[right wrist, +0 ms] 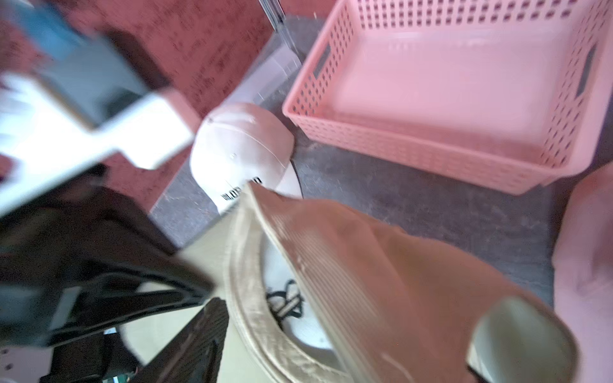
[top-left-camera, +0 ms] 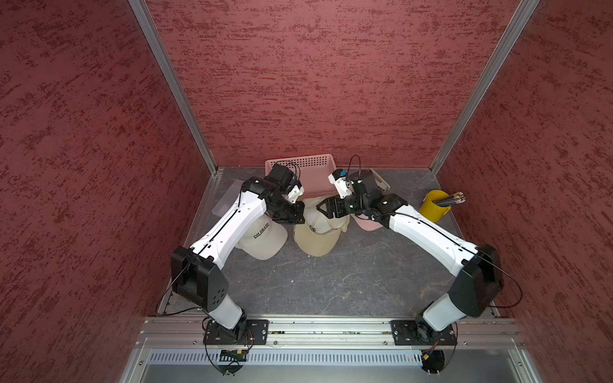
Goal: Turn the baseball cap inside out
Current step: Turn over the baseball cap.
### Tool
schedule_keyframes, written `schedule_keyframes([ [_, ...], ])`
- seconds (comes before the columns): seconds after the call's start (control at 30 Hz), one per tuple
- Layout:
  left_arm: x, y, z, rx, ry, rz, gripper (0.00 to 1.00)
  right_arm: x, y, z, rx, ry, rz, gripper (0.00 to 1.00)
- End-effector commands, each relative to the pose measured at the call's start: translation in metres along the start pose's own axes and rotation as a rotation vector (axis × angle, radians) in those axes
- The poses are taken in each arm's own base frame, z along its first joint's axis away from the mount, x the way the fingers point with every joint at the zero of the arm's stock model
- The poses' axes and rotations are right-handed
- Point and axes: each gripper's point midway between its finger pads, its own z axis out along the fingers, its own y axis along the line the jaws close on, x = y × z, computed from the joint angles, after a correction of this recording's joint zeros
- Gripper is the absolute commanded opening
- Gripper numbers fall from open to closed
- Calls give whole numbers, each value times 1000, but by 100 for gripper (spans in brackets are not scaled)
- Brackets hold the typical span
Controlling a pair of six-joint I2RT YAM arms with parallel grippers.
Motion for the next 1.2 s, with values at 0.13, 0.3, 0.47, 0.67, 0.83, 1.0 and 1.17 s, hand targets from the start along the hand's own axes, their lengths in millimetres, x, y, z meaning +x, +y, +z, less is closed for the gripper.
schedule_keyframes([
  [0.13,5,-16,5,5,29,20,0,1,3,7,-37,14,-28,83],
  [0.3,-9,-22,-14,45,-89,-5,0,20,5,35,-137,98,14,88],
  [0.47,-9,-19,-19,64,-104,-6,0,27,29,34,-314,107,-32,90],
  [0.67,-8,-11,-21,61,-122,-23,0,22,58,15,-467,107,-62,89],
  [0.83,-14,-11,-28,93,-160,-41,0,22,98,-15,-773,104,-74,89],
  [1.0,-15,-15,-50,70,-222,12,0,28,84,-8,-842,153,19,88],
  [1.17,-7,-4,-69,-31,-243,72,0,6,65,-30,-969,55,82,88],
])
